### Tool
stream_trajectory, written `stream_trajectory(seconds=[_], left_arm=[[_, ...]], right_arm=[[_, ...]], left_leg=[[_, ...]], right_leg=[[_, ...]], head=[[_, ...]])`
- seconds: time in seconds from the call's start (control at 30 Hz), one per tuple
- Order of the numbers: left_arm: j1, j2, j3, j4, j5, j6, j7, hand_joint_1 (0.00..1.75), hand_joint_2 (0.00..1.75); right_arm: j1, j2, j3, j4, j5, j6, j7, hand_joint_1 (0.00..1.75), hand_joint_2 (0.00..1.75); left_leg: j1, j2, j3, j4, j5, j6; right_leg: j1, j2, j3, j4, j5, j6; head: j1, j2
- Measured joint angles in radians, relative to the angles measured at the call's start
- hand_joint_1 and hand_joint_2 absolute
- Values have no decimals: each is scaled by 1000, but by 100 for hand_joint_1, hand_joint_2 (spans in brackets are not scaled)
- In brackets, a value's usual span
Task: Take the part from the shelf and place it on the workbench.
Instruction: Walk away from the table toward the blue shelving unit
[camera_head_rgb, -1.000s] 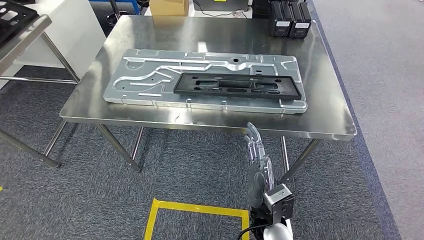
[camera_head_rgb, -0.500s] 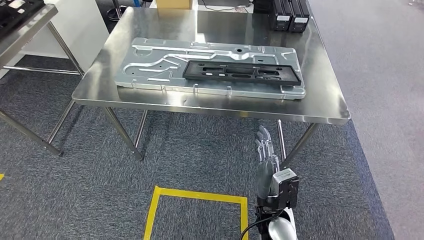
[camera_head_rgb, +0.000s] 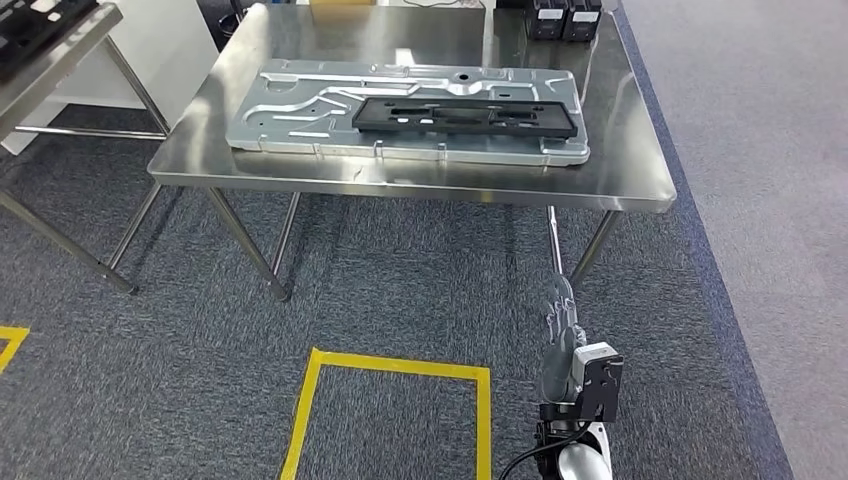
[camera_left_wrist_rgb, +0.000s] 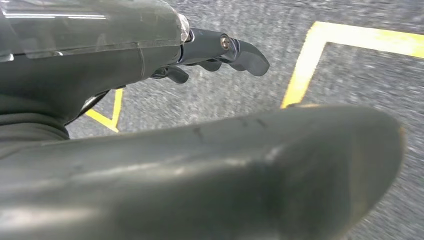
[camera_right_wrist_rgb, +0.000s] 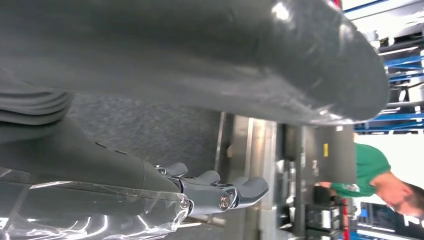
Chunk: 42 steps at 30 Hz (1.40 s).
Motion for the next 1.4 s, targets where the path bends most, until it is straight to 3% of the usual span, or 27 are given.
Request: stream_trajectory(seconds=[0.07,0.1,0.13,0.2,0.27,0.33,0.37,0.4,0.43,0.5,0.57,0.63,0.7,0.73,0.8,0.87,0.9,0.93,0.97,1.03,1.1,1.13,1.2,1.23,1.3,1.37,1.4], left_arm=[[-2,8,-1,0,0,2,10,0,0],[-3,11,-1,0,2,4,15,0,0],[-3,15,-1,0,4,6,20,0,0],[-1,20,0,0,10,10,36,0,0],[1,27,1,0,15,15,53,0,0],[2,35,3,0,19,17,63,0,0],[3,39,4,0,21,18,66,0,0],[3,41,5,0,23,18,67,0,0],[4,43,6,0,25,18,67,0,0],[6,45,6,0,26,18,68,0,0],[10,48,6,0,27,17,67,0,0],[14,51,7,0,26,15,66,0,0],[16,53,7,0,26,14,65,0,0],[16,55,7,0,26,13,65,0,0],[17,57,7,0,25,12,64,0,0],[18,58,7,0,21,9,63,0,0],[18,58,7,0,18,7,62,0,0],[18,58,7,0,16,6,61,0,0],[18,59,7,0,14,5,60,0,0],[17,63,6,0,13,3,59,0,0],[17,67,6,-1,12,2,58,0,0],[16,68,6,-2,12,2,58,0,0],[16,67,6,-2,10,2,60,0,0],[16,66,6,-2,9,2,62,0,0],[17,65,6,-2,9,3,68,0,0],[19,65,5,-2,7,5,70,0,0],[19,65,5,-2,6,5,71,0,0]], right_arm=[[7,1,-8,-4,2,3,1,0,0],[9,1,-11,-6,2,4,1,0,0],[11,1,-14,-8,2,6,1,0,0],[15,1,-18,-8,3,10,2,0,0],[18,1,-23,-8,2,15,3,0,0],[20,1,-27,-7,1,19,3,0,0],[20,1,-29,-6,0,21,4,0,0],[21,1,-31,-5,-1,22,4,0,0],[22,1,-32,-4,-1,23,4,0,0],[23,1,-34,-3,-2,25,4,0,0],[22,1,-34,-3,-3,27,4,0,0],[23,1,-35,-4,-5,30,4,0,0],[26,1,-35,-4,-8,31,4,0,0],[27,1,-35,-4,-10,32,5,0,0],[26,2,-35,-4,-13,33,6,0,0],[27,3,-35,-4,-16,35,7,0,0],[28,3,-35,-4,-17,36,7,0,0],[29,3,-35,-4,-18,36,8,0,0],[31,3,-35,-4,-19,36,9,0,0],[33,3,-35,-5,-20,38,10,0,0],[32,3,-35,-5,-21,40,9,0,0],[32,3,-35,-6,-22,41,9,0,0],[33,3,-35,-5,-23,43,9,0,0],[33,2,-35,-5,-25,43,8,0,0],[32,1,-36,-5,-27,45,7,0,0],[30,1,-36,-3,-29,47,6,0,0],[29,1,-36,-1,-29,47,6,0,0]], left_leg=[[-3,-2,107,-149,-8,10],[-6,-3,137,-198,-22,18],[-10,-3,148,-223,-30,26],[-10,0,138,-229,-15,44],[-7,6,117,-233,10,60],[-10,10,87,-231,34,69],[-12,11,71,-230,47,70],[-13,13,53,-227,59,70],[-14,15,36,-224,70,69],[-15,23,1,-212,88,65],[-18,31,-23,-195,99,57],[-19,42,-32,-187,111,45],[-15,50,-37,-185,118,31],[-13,43,-43,-174,101,23],[-9,19,-69,-99,13,13],[-8,7,-94,23,-81,10],[-7,6,-95,70,-95,11],[-8,5,-83,90,-85,12],[-8,3,-56,76,-59,16],[-10,-25,48,-45,-16,30],[-13,-64,149,-192,-26,43],[-16,-73,174,-232,-37,47],[-18,-58,173,-250,-28,52],[-17,-45,165,-253,-16,58],[-13,-18,143,-258,9,68],[-14,8,114,-257,28,72],[-14,21,99,-256,37,70]], right_leg=[[2,1,-17,8,16,10],[2,1,-20,9,25,16],[2,0,-22,8,34,23],[-1,1,-26,9,41,36],[-4,4,-44,56,-22,45],[-6,5,-73,174,-131,51],[-6,6,-84,236,-163,54],[-6,5,-84,278,-169,56],[-7,5,-70,292,-152,56],[-7,-1,7,220,-99,53],[-1,-26,113,75,-103,45],[7,-38,161,-7,-126,30],[8,-27,149,-15,-113,13],[7,-21,139,-16,-101,4],[6,-10,111,-18,-74,-9],[8,5,77,-16,-48,-13],[9,14,58,-14,-34,-12],[10,22,39,-12,-21,-11],[11,31,21,-8,-9,-9],[10,48,-10,-1,14,-3],[9,63,-26,2,35,5],[8,70,-30,1,46,12],[6,82,-35,-4,65,25],[6,76,-42,2,56,29],[4,45,-67,65,-23,34],[-2,22,-99,193,-122,45],[-7,19,-107,251,-138,52]], head=[[0,0],[1,0],[1,0],[1,0],[2,0],[3,0],[3,0],[3,0],[3,0],[3,0],[3,0],[2,0],[2,0],[2,0],[2,0],[1,0],[1,0],[1,0],[1,0],[1,0],[2,0],[2,0],[1,0],[1,0],[3,0],[4,0],[4,0]])
